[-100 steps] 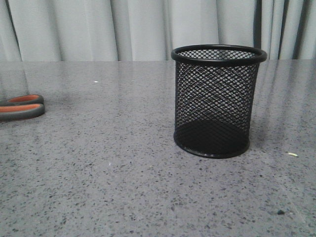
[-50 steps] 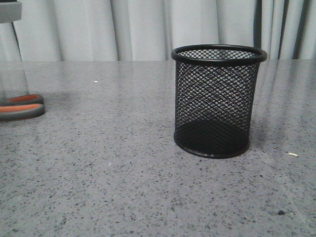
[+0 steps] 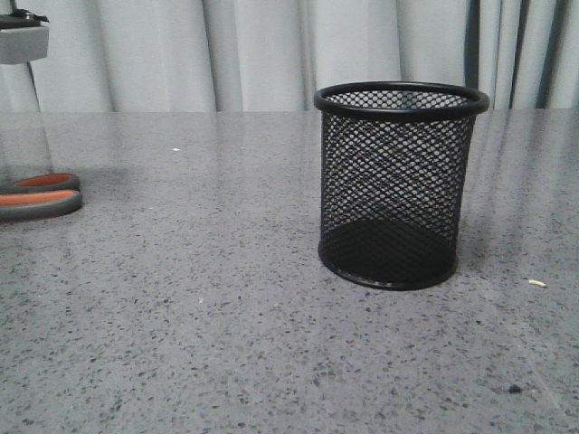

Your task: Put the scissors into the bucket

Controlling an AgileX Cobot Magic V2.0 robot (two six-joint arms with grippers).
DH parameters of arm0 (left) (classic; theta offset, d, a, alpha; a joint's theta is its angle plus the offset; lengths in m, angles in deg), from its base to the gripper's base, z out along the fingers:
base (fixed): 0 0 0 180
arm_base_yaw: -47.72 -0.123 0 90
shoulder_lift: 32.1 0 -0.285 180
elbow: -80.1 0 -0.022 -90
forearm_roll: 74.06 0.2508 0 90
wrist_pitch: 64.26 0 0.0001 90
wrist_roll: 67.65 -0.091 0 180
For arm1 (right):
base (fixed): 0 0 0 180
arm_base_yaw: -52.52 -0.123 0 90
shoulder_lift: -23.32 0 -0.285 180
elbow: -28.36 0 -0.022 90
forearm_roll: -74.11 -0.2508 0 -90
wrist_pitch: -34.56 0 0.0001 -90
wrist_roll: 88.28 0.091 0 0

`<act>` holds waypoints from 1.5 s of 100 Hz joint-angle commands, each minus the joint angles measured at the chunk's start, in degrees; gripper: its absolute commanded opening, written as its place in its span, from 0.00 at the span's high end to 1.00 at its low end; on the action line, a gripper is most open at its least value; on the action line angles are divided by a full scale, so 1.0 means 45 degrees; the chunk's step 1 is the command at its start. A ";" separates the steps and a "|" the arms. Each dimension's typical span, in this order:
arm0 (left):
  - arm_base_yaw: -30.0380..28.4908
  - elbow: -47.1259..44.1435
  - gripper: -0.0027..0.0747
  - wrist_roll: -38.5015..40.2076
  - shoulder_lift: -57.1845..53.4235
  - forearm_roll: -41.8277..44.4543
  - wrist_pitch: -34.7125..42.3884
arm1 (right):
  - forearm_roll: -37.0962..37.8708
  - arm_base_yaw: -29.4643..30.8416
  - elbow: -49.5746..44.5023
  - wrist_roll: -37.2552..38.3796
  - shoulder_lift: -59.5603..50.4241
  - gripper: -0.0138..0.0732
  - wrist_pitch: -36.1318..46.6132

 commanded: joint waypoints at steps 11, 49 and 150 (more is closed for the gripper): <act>0.0032 0.0287 0.42 -0.0153 -0.0316 -0.0713 0.0372 | -0.0076 -0.0017 0.0445 -0.0105 0.0110 0.33 0.0816; 0.0032 0.0287 0.76 -0.0419 -0.0316 -0.1409 0.0379 | -0.0076 -0.0017 0.0445 -0.0105 0.0110 0.33 0.0816; 0.3277 0.3957 0.99 0.2340 -0.4590 -0.1356 -0.0512 | -0.7104 -0.0017 0.0717 -0.2246 0.0110 0.33 0.1378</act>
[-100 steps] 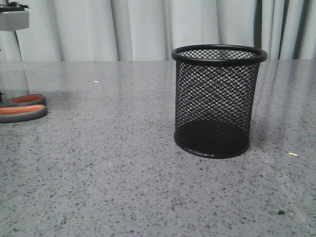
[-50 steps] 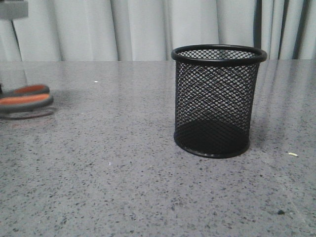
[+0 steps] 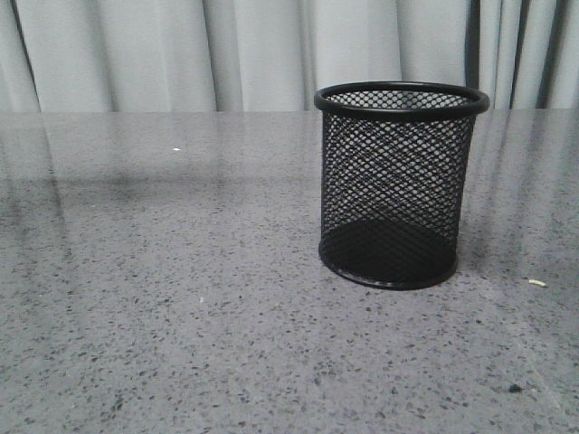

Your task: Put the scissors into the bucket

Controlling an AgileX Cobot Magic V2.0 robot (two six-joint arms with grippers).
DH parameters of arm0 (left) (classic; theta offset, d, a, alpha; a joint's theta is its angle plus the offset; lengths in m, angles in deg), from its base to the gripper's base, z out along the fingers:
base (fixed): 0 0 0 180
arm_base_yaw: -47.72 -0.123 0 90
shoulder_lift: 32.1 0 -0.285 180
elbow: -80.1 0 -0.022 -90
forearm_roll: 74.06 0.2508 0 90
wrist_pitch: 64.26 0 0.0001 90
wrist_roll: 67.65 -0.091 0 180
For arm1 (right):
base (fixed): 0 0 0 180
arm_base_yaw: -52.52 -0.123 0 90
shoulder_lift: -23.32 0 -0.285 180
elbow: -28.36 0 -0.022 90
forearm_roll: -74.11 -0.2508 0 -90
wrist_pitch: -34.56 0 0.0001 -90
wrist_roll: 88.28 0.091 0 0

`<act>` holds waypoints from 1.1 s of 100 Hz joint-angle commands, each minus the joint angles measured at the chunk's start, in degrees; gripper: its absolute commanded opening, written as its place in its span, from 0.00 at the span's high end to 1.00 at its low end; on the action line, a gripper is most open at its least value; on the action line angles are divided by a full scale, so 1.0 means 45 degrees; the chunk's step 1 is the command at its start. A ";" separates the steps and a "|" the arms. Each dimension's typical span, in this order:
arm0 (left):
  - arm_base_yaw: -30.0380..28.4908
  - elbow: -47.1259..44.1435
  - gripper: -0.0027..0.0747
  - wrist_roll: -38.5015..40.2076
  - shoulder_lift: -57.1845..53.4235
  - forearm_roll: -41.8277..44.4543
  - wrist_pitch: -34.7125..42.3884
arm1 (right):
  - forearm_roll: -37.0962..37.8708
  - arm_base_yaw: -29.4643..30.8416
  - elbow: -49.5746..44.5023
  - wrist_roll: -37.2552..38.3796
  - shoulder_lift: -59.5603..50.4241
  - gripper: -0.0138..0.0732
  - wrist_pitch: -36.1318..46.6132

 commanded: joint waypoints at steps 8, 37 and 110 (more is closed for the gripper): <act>0.1333 0.1254 0.99 0.1216 -0.1103 -0.0397 -0.0153 | -0.4528 -0.0017 0.0635 -0.1877 0.0110 0.33 0.1105; 0.4138 0.2194 0.99 0.2653 -0.1476 -0.0397 0.0250 | -0.8409 -0.0017 0.0635 -0.3686 0.0264 0.33 0.1057; 0.7760 0.2242 0.99 0.3957 -0.0616 0.0443 0.1996 | -1.0198 -0.0017 0.0635 -0.4986 0.1159 0.33 0.0202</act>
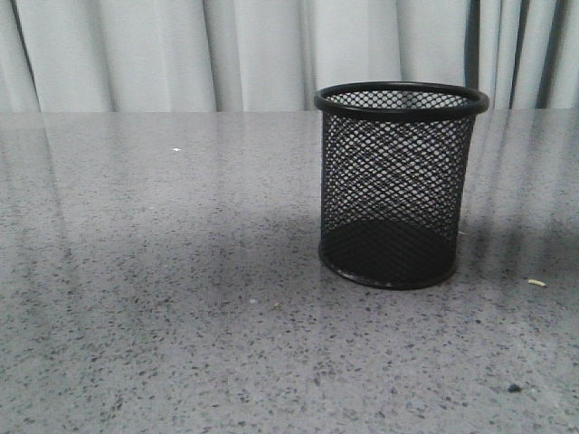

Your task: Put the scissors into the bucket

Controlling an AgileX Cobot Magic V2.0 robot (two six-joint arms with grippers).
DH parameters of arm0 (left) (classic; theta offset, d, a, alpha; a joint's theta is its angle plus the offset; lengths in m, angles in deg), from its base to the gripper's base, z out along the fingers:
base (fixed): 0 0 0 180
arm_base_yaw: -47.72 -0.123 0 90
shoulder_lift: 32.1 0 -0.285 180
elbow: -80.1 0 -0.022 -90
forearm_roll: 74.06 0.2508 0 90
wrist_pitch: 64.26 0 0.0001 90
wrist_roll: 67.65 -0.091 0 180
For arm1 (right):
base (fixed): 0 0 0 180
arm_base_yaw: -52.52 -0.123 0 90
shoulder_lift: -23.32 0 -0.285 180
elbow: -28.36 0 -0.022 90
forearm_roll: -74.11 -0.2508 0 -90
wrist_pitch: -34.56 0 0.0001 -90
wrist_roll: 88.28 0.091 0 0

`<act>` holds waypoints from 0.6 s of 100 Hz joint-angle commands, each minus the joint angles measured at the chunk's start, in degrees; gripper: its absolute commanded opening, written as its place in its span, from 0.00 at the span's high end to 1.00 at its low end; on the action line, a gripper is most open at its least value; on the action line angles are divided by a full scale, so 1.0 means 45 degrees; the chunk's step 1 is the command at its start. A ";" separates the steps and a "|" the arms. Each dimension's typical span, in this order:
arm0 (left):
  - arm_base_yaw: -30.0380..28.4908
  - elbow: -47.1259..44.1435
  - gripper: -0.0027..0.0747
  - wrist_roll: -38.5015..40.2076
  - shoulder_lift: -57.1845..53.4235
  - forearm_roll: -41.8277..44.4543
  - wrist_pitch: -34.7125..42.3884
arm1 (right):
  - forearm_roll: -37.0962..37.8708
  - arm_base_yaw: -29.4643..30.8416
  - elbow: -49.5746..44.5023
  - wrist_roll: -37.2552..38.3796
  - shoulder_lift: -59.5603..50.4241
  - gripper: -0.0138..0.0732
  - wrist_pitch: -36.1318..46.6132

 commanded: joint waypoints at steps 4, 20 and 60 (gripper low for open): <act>0.0312 0.0436 0.99 0.0194 -0.0240 -0.0178 0.1214 | -0.0768 -0.0017 0.0420 -0.0196 0.0218 0.33 0.0027; 0.0549 0.0436 0.99 0.0194 -0.0189 -0.0178 0.1443 | -0.0768 -0.0017 0.0420 -0.0196 0.0737 0.33 -0.0379; 0.0549 0.0436 0.78 0.0194 -0.0189 -0.0767 0.1174 | -0.0768 -0.0017 0.0420 -0.0662 0.0740 0.92 -0.0332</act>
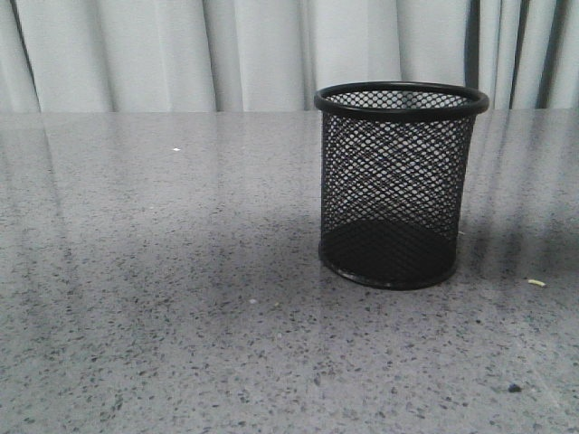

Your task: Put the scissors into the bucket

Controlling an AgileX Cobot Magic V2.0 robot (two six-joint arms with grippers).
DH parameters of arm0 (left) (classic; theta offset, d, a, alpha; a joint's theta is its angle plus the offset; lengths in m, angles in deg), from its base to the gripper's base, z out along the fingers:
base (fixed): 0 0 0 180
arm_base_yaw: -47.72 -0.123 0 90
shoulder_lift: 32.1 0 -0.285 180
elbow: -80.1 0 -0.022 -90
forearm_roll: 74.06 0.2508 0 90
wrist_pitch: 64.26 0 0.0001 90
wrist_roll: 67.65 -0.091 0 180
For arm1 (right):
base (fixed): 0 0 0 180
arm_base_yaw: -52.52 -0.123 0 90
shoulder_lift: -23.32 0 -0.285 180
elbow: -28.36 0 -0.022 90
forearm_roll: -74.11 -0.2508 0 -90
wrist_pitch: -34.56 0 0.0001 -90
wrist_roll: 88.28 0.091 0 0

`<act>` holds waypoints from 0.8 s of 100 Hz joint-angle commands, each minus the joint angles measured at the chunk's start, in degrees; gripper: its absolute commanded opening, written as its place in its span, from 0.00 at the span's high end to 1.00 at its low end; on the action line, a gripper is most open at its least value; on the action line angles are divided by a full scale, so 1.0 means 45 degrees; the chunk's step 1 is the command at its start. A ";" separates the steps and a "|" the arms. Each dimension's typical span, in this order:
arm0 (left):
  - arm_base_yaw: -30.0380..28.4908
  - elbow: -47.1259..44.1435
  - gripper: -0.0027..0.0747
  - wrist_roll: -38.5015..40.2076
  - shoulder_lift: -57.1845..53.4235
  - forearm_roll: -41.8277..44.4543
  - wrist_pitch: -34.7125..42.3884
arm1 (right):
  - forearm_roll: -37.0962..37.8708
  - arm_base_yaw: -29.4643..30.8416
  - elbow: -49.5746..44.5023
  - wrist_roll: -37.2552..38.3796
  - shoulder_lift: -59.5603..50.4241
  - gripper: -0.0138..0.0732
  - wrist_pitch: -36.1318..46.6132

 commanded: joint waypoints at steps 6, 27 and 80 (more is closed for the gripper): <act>0.0101 0.0436 0.63 0.0144 -0.0360 -0.0771 0.0578 | -0.0810 -0.0017 0.0420 -0.0273 -0.0056 0.92 0.0137; 0.0045 0.0659 0.29 0.0820 -0.0556 -0.0575 0.0653 | 0.0091 -0.0017 0.0710 -0.0480 -0.0056 0.90 0.0366; -0.5956 0.1441 0.40 0.2878 -0.2786 -0.0474 0.0750 | 1.0967 0.0035 0.6711 0.4491 0.1225 0.90 -0.4021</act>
